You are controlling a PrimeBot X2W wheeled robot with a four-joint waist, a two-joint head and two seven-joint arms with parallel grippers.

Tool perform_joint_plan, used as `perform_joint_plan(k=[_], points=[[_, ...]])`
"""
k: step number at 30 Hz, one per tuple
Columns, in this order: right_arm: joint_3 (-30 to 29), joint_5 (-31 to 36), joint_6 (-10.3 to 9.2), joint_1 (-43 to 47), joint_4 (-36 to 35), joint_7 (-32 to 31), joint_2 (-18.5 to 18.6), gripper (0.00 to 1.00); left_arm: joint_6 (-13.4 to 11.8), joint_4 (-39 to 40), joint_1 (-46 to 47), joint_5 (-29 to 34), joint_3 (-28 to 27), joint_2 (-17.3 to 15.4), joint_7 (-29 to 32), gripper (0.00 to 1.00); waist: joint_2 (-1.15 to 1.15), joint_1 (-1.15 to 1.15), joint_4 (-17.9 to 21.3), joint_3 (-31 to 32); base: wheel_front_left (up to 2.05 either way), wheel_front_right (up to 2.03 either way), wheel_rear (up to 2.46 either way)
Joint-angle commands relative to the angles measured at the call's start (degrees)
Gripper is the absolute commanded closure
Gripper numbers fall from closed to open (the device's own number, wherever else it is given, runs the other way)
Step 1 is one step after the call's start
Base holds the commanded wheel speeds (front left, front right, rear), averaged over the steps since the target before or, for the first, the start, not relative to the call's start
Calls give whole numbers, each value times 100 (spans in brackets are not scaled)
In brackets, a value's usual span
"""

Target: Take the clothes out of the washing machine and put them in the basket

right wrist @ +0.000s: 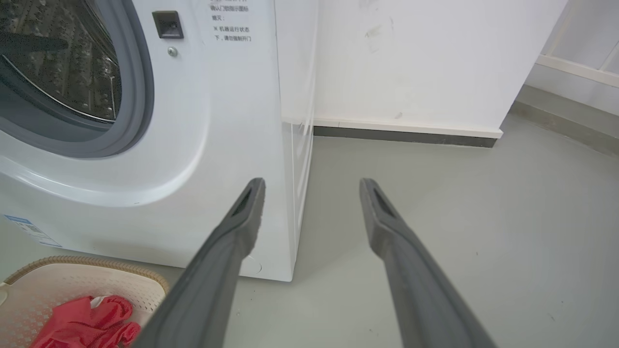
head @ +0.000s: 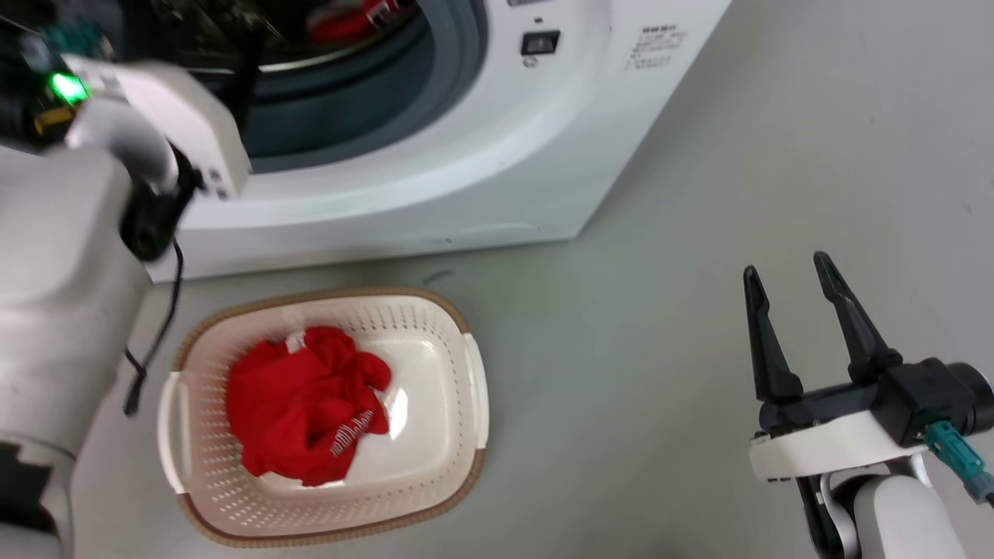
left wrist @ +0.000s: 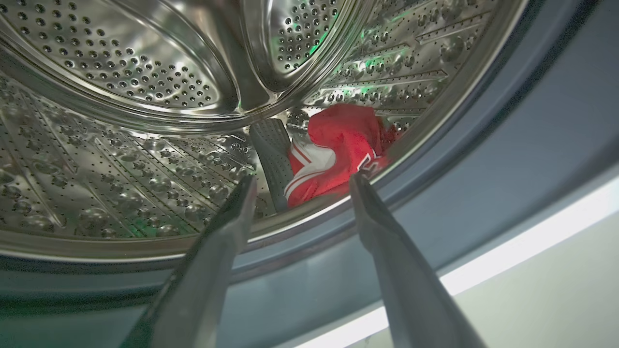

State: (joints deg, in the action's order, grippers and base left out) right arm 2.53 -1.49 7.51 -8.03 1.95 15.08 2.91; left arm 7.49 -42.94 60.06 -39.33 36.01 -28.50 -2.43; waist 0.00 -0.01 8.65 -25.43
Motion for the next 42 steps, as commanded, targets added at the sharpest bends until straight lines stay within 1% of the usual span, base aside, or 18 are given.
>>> perform_joint_plan(k=[1,5,6,11,16,20,24,28,33,37,38,42], points=[[24,-80,-4,-142,-47,14,-4,0,-12,29,298,-160,2,-39,259,0,0,1,255,-435,0,0,0],[134,-225,-4,-275,-86,14,-6,0,-12,-45,1012,-405,17,-227,1078,0,0,1,589,-1009,0,0,0],[134,-225,-4,-275,-86,14,-6,0,-12,-45,1012,-405,17,-227,1078,0,0,1,589,-1009,0,0,0],[270,-481,-5,-388,-68,14,-9,0,-63,-383,1800,-678,-106,-349,2025,0,0,1,1014,-1559,0,0,0],[484,-741,-4,-416,-55,14,-10,0,-297,-699,2370,-950,-281,-456,2948,0,0,1,1409,-1904,0,0,0],[666,-872,-4,-402,-72,14,-10,0,-460,-768,2694,-1017,-300,-507,3467,0,0,1,1621,-2062,0,0,0],[789,-963,-4,-391,-86,14,-9,0,-570,-749,2897,-840,-126,-687,3913,0,0,1,1769,-2173,0,0,0],[871,-1021,-5,-378,-116,14,-8,0,-641,-686,2966,-707,72,-784,4424,0,0,1,1861,-2275,0,0,0],[878,-1083,-5,-328,-167,14,-8,0,-743,-567,2938,-603,309,-852,5002,0,0,1,1859,-2369,0,0,0],[884,-1127,-5,-319,-197,14,-8,0,-765,-472,2878,-569,431,-932,5325,0,0,1,1843,-2430,0,0,0],[885,-1131,-4,-327,-200,14,-8,0,-782,-439,2868,-586,423,-946,5345,100,0,1,1842,-2442,0,0,0],[893,-1157,-4,-387,-171,14,-8,0,-850,-312,2864,-557,382,-1070,5175,100,0,1,1844,-2458,0,0,0]])
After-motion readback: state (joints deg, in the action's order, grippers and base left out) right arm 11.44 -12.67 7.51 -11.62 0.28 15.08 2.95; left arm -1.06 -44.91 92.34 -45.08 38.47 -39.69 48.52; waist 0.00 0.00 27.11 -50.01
